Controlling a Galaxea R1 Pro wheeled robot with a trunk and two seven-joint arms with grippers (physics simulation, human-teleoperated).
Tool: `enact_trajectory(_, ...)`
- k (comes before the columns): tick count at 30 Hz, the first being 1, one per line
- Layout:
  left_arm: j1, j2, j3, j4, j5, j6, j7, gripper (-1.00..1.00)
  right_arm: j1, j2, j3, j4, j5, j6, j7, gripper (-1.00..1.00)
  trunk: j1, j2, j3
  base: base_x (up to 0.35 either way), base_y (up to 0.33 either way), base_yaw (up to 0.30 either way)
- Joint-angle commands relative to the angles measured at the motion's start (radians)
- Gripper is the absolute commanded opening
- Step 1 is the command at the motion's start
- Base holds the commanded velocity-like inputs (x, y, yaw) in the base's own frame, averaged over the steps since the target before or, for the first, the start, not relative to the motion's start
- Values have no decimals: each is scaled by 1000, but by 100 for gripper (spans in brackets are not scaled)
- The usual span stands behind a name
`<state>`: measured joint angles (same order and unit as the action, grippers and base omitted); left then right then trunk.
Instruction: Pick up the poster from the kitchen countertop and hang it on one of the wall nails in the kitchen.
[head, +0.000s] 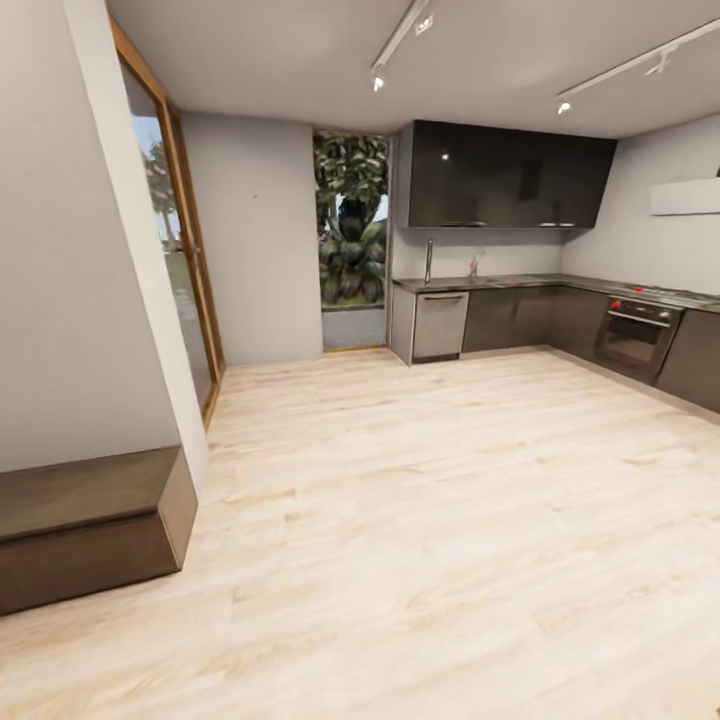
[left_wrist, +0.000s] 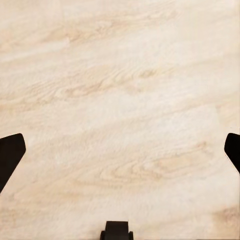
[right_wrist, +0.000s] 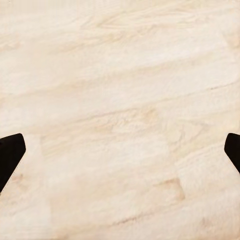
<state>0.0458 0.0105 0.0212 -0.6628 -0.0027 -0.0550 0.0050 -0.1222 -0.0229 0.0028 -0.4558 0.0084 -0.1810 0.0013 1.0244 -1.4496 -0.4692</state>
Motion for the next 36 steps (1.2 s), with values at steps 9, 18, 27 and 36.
enact_trajectory(9, 0, 0, 2, 1, 0, -30, 2, 100, -1, 0, -1, 0, 2, -3, -1, 100, 1, 0, -1, 335, -34, 0)
enact_trajectory(18, 0, 2, 14, 0, 1, -31, 2, 100, -1, -1, -3, 2, 1, -4, -2, 100, 1, 0, -1, 324, -109, 0)
enact_trajectory(27, 0, 7, 42, 0, 1, -31, 1, 100, -1, -1, -4, 2, 0, -5, -3, 100, 1, 0, -1, 305, -143, 0)
enact_trajectory(36, 0, 8, 44, 0, 1, -31, 1, 100, -1, -1, -4, 2, -1, -5, -3, 100, 1, 0, -1, 288, -165, -14)
